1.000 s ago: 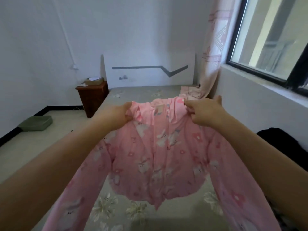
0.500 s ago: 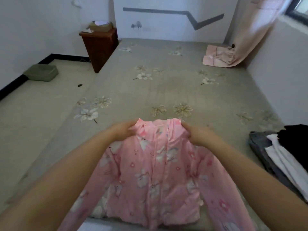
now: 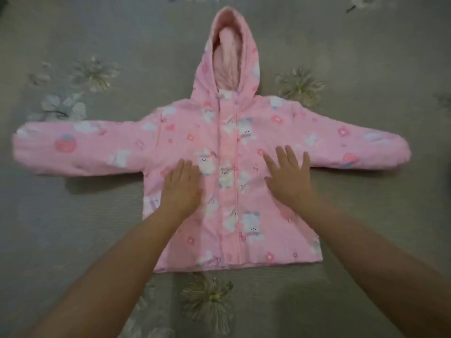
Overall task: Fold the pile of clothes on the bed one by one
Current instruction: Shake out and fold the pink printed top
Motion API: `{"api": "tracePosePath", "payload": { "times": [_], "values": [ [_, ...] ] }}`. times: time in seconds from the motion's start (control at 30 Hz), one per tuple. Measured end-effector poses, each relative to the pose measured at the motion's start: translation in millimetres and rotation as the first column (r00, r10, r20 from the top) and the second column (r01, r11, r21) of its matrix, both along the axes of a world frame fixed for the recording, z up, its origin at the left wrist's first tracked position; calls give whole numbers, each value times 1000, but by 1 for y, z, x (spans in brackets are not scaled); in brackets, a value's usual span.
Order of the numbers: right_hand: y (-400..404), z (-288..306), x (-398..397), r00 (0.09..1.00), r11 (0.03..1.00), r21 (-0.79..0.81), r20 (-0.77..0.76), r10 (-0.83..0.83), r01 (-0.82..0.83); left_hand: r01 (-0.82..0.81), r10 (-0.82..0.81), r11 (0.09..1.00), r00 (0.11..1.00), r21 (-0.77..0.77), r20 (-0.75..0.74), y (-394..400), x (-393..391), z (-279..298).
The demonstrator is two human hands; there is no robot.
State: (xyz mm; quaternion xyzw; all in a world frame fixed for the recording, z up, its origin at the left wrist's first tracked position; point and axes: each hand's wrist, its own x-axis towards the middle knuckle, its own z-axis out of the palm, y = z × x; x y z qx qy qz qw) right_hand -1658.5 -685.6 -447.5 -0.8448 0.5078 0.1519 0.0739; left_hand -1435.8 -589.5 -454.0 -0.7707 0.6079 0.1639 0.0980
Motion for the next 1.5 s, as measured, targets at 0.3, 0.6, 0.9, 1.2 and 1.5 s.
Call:
{"api": "tracePosePath", "payload": {
  "times": [0.3, 0.6, 0.9, 1.2, 1.5],
  "values": [
    [89, -32, -47, 894, 912, 159, 194, -404, 378, -117, 122, 991, 987, 60, -100, 64, -2, -50],
    [178, 2, -91, 962, 883, 440, 130, -241, 162, 58, -25, 945, 994, 321, -107, 161, 1, -23],
    [161, 25, -108, 862, 883, 288, 247, -443, 371, 116, -114, 993, 964, -2, -241, 111, -55, 1],
    [121, -18, -102, -311, -132, 464, 333, -890, 876, 172, -160, 983, 971, 57, -176, 68, -67, -52],
    [89, 29, -64, 282, 489, 109, 701, -655, 865, 258, -212, 928, 959, 269, -188, 56, -60, -38]
  ]
}}
